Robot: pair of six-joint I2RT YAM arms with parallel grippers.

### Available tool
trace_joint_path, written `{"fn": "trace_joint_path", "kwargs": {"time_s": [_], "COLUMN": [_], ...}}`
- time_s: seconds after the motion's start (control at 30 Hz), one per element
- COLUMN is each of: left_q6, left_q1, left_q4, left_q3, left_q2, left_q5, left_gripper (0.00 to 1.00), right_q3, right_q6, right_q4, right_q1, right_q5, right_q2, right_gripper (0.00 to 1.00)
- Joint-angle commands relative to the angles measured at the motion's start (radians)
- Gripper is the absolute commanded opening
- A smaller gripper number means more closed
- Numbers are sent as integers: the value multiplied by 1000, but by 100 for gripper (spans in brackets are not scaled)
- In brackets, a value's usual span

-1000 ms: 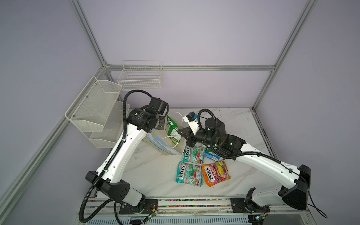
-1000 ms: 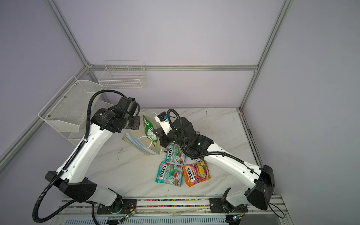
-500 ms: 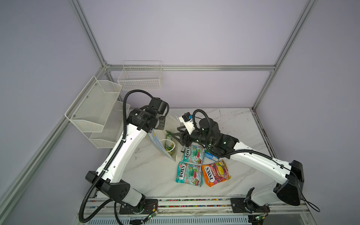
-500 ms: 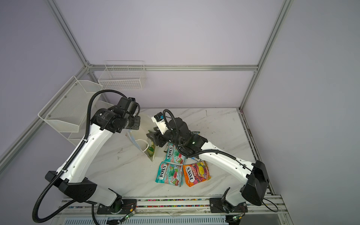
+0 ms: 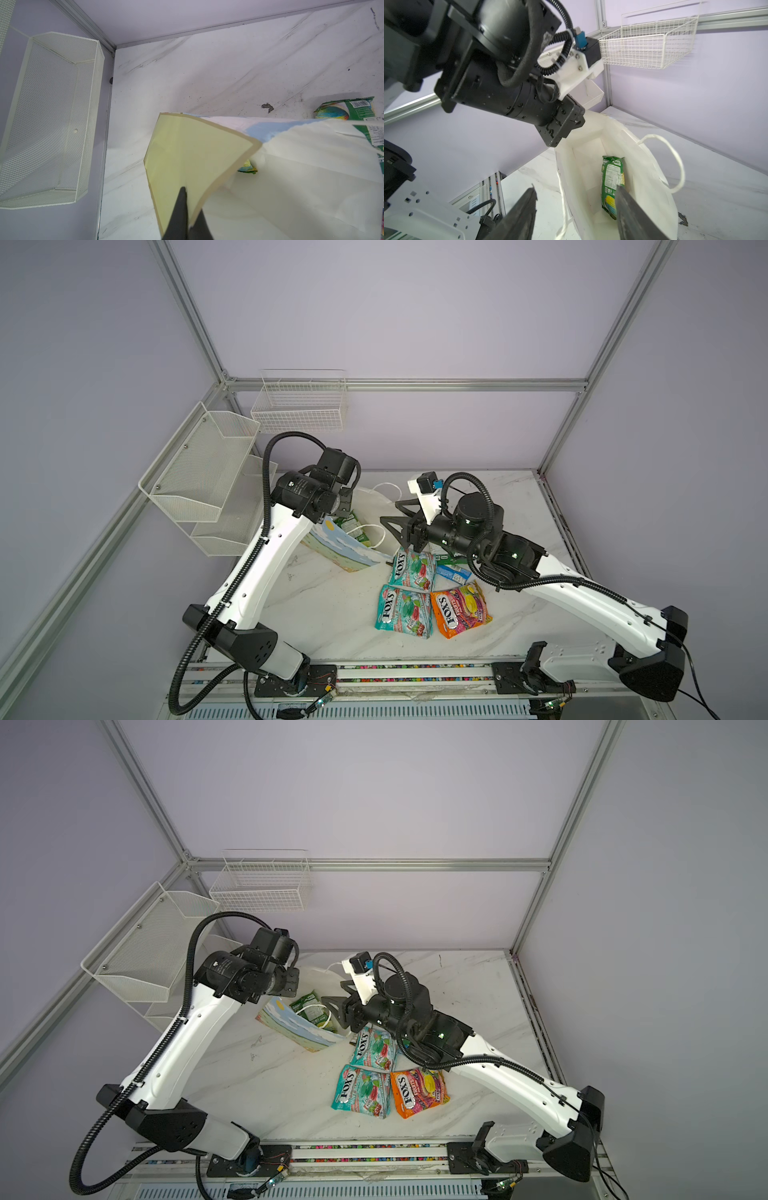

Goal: Place the snacks into the paper bag
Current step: 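Move the right gripper back down to the teal Mint Blossom packet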

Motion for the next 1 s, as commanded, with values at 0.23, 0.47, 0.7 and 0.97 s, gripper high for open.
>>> {"fn": "trace_joint_path", "kwargs": {"time_s": [0.23,0.47,0.7,0.97], "left_q6": [7,8,8,11], "left_q1": [-4,-4,-4,-2], "left_q4": [23,24,42,61], "left_q3": [-14,-24,-53,-75], "left_q2": [-10,-17,-29,-43], "left_q5": [-8,-10,0,9], "left_gripper": [0,0,0,0], "right_q3": [-115,-158,-207,-291], "right_q6": [218,311,401,506], "right_q4": [-119,-161,-198,-223], "right_q1": [3,3,0,-28], "right_q5": [260,320,335,292], "right_q2": [-79,-99,-108,-127], "right_gripper": [76,89,97,97]}}
